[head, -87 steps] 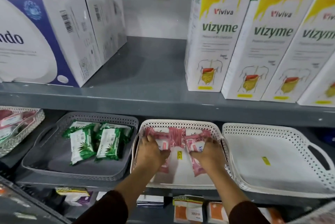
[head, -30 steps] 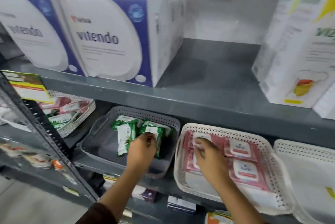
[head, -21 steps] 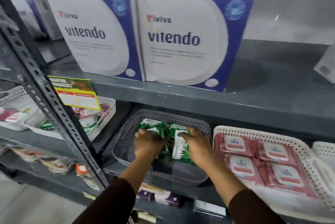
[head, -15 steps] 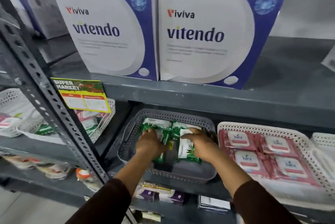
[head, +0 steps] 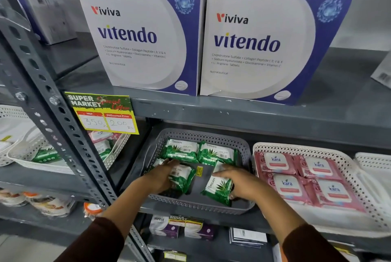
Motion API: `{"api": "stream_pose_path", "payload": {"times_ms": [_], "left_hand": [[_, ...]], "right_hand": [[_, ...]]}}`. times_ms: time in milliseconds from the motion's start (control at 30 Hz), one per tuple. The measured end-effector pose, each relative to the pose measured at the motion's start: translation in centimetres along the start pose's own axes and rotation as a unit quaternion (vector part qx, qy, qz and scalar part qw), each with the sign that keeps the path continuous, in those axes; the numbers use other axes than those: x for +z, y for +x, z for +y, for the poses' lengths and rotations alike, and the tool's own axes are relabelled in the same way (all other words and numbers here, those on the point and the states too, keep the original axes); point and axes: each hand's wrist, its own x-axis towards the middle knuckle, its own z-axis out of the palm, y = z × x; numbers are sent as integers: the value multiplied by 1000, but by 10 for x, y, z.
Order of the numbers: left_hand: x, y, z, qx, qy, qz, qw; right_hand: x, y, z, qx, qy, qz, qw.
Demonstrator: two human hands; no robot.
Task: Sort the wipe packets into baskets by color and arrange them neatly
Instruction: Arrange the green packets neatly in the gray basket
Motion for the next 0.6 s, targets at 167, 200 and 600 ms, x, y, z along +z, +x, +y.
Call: {"api": "stream_pose_path", "payload": {"times_ms": [167, 200, 600], "left_hand": [[10, 0, 4, 25, 39, 42, 998], [10, 1, 5, 26, 48, 53, 997], [13, 10, 21, 21, 81, 70, 994]], "right_hand": [[19, -5, -25, 85, -106, 119, 984], [22, -4, -30, 111, -121, 133, 977], [27, 16, -47, 103, -164, 131, 972]]}}
